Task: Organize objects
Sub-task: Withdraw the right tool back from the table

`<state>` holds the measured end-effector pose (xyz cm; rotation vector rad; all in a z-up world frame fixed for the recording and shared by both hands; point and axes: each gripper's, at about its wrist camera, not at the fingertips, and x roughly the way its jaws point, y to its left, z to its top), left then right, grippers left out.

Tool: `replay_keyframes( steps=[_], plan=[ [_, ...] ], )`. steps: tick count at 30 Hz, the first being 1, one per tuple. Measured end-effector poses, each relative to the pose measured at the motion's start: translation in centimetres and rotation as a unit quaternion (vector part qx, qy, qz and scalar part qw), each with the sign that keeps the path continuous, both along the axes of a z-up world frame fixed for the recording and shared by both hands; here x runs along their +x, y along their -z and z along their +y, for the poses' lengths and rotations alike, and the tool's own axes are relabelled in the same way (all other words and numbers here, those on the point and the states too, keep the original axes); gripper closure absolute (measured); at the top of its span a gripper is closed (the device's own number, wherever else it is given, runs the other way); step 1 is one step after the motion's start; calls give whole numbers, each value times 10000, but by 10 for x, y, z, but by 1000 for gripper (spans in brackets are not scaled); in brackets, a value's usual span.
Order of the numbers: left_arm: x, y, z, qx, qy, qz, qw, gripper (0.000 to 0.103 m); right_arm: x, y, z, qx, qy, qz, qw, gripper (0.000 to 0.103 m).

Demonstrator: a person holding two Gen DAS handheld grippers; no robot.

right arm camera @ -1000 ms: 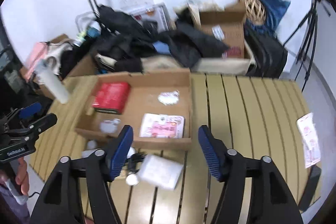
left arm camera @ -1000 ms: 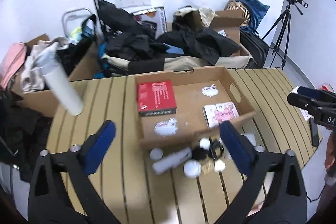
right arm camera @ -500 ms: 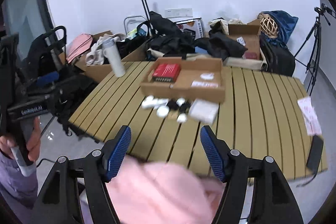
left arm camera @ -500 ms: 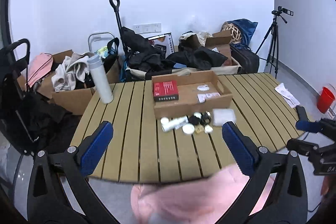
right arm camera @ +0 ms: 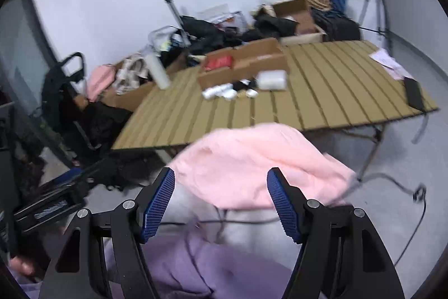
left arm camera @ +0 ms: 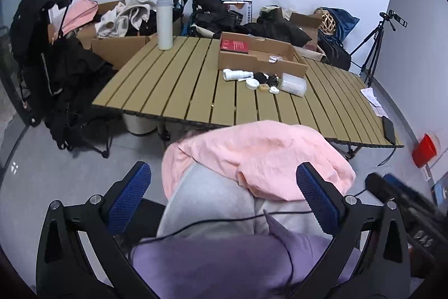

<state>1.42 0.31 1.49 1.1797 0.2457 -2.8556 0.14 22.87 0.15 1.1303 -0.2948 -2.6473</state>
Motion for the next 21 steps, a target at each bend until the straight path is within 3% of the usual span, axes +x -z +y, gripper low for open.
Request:
replay_keyframes(
  steps=[3, 6, 9, 11, 15, 19, 21],
  plan=[
    [4, 4, 5, 159, 229, -69, 9996, 0, 11, 8, -1, 40, 1, -191, 9998, 31],
    [5, 1, 11, -113, 213, 100, 9997, 0, 24, -7, 4, 174, 114, 320, 9993, 31],
    [1, 4, 17, -146, 386, 172, 9990, 0, 27, -14, 11, -81, 119, 628, 9979, 31],
    [-6, 9, 23, -173, 552, 81, 9983, 0, 18, -7, 11, -314, -231, 404, 9984, 31],
    [-25, 20, 29, -159, 608, -126, 9979, 0, -2, 8, 4, -78, -446, 99, 9989, 31],
    [-64, 31, 32, -79, 702, -362, 9968, 0, -32, 17, 12, 438, -147, 68, 9989, 31],
    [-87, 37, 32, 62, 758, -486, 9959, 0, -54, 19, 23, 465, 38, 73, 9989, 31]
  ],
)
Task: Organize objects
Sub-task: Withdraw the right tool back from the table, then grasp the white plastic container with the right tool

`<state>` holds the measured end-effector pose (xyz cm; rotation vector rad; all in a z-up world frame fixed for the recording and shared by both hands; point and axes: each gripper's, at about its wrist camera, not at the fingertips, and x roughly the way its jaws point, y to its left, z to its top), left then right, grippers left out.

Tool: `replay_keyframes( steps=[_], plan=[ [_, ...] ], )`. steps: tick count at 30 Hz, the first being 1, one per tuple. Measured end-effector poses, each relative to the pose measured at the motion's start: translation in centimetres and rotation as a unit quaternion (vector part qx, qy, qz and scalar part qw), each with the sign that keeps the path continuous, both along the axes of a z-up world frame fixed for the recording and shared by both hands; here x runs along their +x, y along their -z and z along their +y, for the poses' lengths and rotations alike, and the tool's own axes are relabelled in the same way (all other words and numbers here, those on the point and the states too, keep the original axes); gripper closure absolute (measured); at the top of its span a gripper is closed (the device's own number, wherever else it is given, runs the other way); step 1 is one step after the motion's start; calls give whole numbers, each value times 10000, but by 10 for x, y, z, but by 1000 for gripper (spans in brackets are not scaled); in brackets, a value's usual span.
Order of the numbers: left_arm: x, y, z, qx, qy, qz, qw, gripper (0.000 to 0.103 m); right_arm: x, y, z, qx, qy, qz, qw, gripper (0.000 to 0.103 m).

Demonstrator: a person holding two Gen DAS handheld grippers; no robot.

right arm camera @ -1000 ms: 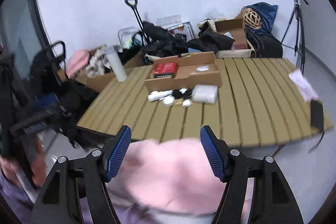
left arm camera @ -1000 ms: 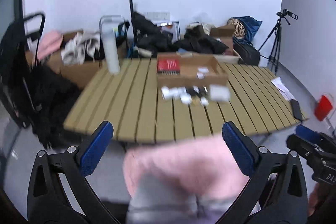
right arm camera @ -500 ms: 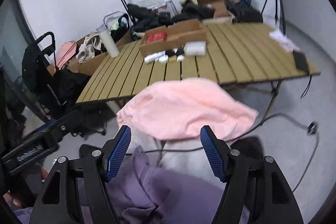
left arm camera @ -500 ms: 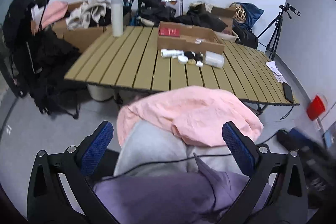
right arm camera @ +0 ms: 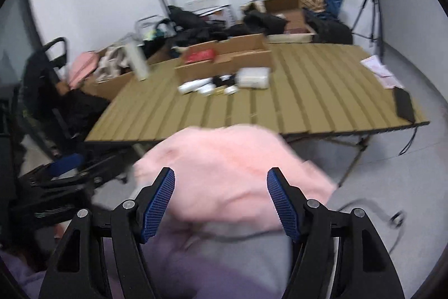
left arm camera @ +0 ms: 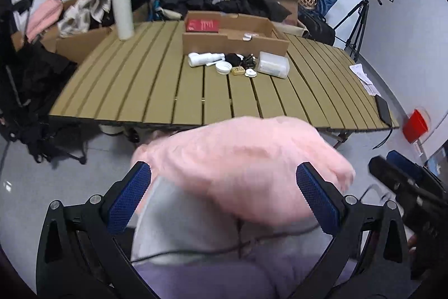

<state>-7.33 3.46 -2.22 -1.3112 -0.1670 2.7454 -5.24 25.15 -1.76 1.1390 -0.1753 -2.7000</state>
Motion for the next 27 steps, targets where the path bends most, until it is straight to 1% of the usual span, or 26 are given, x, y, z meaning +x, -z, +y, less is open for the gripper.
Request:
replay_keyframes(
  steps=[3, 5, 6, 8, 9, 11, 12, 14, 15, 16, 18, 19, 20, 21, 22, 23, 24, 25, 26, 27],
  plan=[
    [-47, 7, 3, 14, 185, -129, 9997, 0, -47, 5, 12, 259, 182, -8, 9995, 31],
    [-76, 7, 7, 88, 423, -159, 9989, 0, -77, 12, 16, 382, 147, -103, 9991, 31],
    [-92, 6, 9, 82, 502, -50, 9987, 0, -98, 16, 17, 381, 24, -158, 9991, 31],
    [-127, 4, 19, -88, 770, 224, 9967, 0, -130, 21, 20, 385, -103, -225, 9990, 31],
    [-144, 6, 23, -129, 897, 310, 9954, 0, -156, 26, 20, 381, -187, -238, 9988, 31],
    [-188, 17, 37, 3, 1265, 368, 9913, 0, -197, 36, 20, 378, -301, -327, 9983, 31],
    [-203, 22, 41, 24, 1301, 320, 9910, 0, -211, 40, 20, 339, -342, -354, 9982, 31],
    [-243, 41, 57, 114, 1457, 107, 9892, 2, -255, 53, 23, 99, -377, -428, 9983, 31],
    [-259, 50, 62, 223, 1505, -19, 9884, 3, -270, 59, 24, -22, -390, -463, 9982, 31],
    [-278, 61, 67, 482, 1625, -200, 9853, 13, -285, 65, 25, -113, -387, -520, 9978, 31],
    [-303, 78, 71, 955, 1747, -500, 9787, 23, -313, 77, 30, -237, -272, -685, 9970, 31],
    [-314, 85, 72, 1131, 1773, -626, 9756, 31, -329, 85, 34, -340, -215, -759, 9963, 31],
    [-325, 92, 74, 1273, 1793, -743, 9727, 32, -342, 93, 37, -465, -176, -859, 9951, 31],
    [-333, 98, 75, 1353, 1841, -824, 9701, 39, -350, 99, 39, -564, -163, -928, 9940, 33],
    [-339, 103, 78, 1343, 1856, -890, 9693, 50, -355, 103, 41, -675, -192, -975, 9928, 39],
    [-343, 109, 82, 1291, 1906, -970, 9683, 55, -360, 107, 41, -819, -234, -1021, 9911, 45],
    [-344, 113, 83, 1443, 1996, -970, 9643, 61, -367, 112, 42, -1036, -304, -1093, 9881, 45],
    [-346, 114, 82, 1610, 2038, -1002, 9605, 67, -370, 116, 41, -1169, -374, -1131, 9860, 52],
    [-346, 114, 83, 1653, 2037, -1030, 9595, 67, -374, 119, 40, -1258, -432, -1199, 9838, 62],
    [-346, 113, 84, 1606, 2042, -994, 9605, 67, -376, 122, 39, -1256, -404, -1189, 9841, 61]
  ],
)
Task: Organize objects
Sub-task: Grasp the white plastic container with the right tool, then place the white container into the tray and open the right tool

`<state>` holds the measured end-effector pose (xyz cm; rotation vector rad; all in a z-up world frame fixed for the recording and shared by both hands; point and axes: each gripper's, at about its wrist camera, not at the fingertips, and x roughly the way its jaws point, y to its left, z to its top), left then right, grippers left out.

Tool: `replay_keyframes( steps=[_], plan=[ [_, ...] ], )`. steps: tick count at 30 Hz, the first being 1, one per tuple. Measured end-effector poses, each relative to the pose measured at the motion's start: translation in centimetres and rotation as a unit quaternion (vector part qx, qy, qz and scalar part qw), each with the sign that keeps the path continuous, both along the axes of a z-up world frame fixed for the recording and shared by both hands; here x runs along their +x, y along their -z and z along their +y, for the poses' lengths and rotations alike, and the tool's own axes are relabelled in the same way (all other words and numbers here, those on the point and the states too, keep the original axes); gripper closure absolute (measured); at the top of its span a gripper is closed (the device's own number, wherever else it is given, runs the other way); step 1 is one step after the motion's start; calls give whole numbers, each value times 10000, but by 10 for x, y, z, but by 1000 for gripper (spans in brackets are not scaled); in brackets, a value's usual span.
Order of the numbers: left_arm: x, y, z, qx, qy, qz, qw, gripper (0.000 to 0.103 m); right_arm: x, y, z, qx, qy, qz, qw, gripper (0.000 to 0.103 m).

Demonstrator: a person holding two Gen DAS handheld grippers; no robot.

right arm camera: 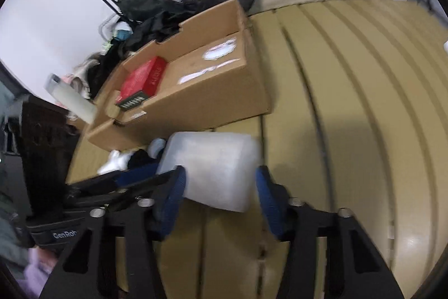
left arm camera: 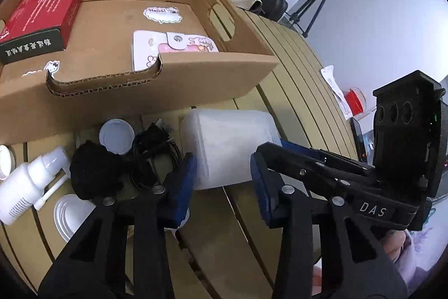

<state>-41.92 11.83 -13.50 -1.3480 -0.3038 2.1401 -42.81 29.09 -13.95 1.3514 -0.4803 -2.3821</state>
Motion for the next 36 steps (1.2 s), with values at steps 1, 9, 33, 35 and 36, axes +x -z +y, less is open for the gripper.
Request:
replay_keyframes(
  steps=[1, 9, 33, 35, 36],
  plan=[
    [2, -1, 2, -50, 11, 48, 10000, 67, -2, 1, -1, 23, -16, 2, 10000, 62],
    [43, -47, -1, -58, -40, 331, 9994, 71, 25, -39, -11, 470, -217, 372, 9980, 67],
    [8, -159, -43, 455, -252, 1178, 9917, 71, 18, -179, -45, 502, -415, 1189, 9908, 67],
    [-32, -149, -43, 465, -255, 1022, 9933, 71, -20, -173, -45, 533, -422, 1080, 9918, 67],
    [-54, -142, -43, 437, -273, 940, 9942, 71, -47, -166, -46, 553, -444, 991, 9925, 67]
  ],
)
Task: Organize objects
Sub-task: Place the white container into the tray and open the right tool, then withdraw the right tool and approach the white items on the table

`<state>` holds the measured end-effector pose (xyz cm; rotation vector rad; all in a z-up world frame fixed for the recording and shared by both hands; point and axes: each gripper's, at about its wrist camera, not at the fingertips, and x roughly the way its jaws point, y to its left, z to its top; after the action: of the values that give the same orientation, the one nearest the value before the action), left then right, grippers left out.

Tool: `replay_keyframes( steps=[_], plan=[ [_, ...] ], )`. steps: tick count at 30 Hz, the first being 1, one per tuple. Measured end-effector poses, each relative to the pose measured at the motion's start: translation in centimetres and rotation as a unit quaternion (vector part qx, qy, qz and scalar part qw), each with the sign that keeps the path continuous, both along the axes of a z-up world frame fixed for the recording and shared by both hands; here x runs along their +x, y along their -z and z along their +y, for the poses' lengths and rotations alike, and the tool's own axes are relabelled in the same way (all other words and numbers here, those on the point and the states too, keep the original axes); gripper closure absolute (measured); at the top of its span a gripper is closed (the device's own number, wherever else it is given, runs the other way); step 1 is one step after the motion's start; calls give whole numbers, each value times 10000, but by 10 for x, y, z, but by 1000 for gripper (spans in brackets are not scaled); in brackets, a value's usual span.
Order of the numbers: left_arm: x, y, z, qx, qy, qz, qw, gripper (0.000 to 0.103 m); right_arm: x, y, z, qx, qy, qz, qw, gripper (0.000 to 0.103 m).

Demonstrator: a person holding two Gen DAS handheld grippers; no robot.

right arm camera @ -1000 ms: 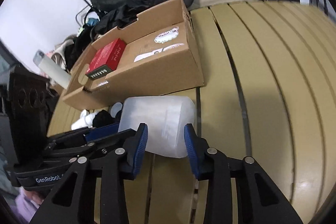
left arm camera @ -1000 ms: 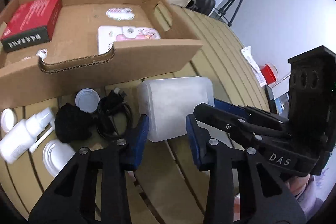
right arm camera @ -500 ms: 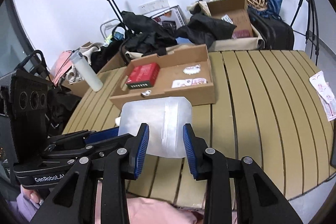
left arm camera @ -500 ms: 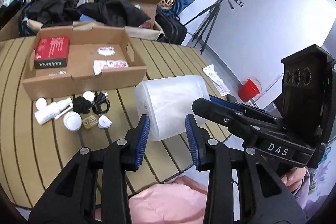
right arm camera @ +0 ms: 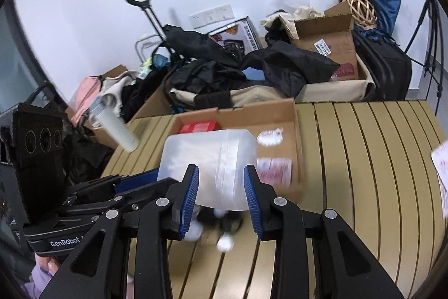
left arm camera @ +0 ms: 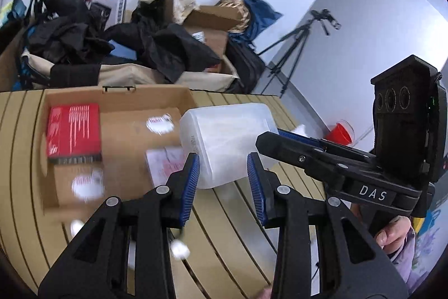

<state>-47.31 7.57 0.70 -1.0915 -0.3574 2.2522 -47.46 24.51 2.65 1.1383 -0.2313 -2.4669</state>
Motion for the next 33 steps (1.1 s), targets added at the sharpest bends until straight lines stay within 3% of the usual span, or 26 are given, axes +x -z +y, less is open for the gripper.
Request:
replay_keyframes(
  steps=[4, 8, 14, 15, 18, 20, 21, 22, 24, 25, 26, 28, 33],
  plan=[
    [-66, 35, 6, -170, -44, -362, 9992, 71, -79, 37, -3, 24, 59, -370, 9993, 67],
    [-123, 91, 15, -347, -10, -973, 9946, 73, -137, 86, -8, 249, 223, -805, 9962, 67],
    [-151, 132, 28, -658, -47, -1408, 9878, 76, -183, 140, -4, 548, 453, -1286, 9891, 67],
    [-150, 132, 29, -721, -45, -1445, 9869, 70, -185, 142, -5, 582, 465, -1306, 9886, 67],
    [-137, 112, 28, -1091, -135, -1231, 9863, 44, -182, 135, -7, 600, 354, -1318, 9888, 67],
    [-120, 86, 27, -1402, -115, -719, 9874, 23, -172, 118, -8, 675, 274, -1129, 9909, 67],
    [-110, 74, 23, -1581, -214, -474, 9860, 8, -166, 108, -8, 740, 257, -1052, 9914, 67],
    [-96, 58, 18, -1789, -362, -136, 9831, 0, -160, 98, -7, 781, 252, -970, 9919, 67],
    [-69, 31, 5, -1996, -580, 363, 9775, 0, -140, 71, -6, 959, 227, -716, 9926, 67],
    [-55, 19, -2, -2096, -704, 522, 9739, 0, -129, 60, -6, 1070, 211, -603, 9922, 60],
    [-44, 9, -8, -2131, -789, 638, 9718, 0, -114, 46, -6, 1184, 191, -481, 9916, 46],
    [-13, -12, -24, -2124, -996, 864, 9682, 0, -87, 25, -4, 1319, 219, -270, 9907, 33],
    [73, -45, -58, -2236, -1446, 1077, 9578, 0, 6, -20, 5, 1098, 331, 67, 9934, 33]
  ],
)
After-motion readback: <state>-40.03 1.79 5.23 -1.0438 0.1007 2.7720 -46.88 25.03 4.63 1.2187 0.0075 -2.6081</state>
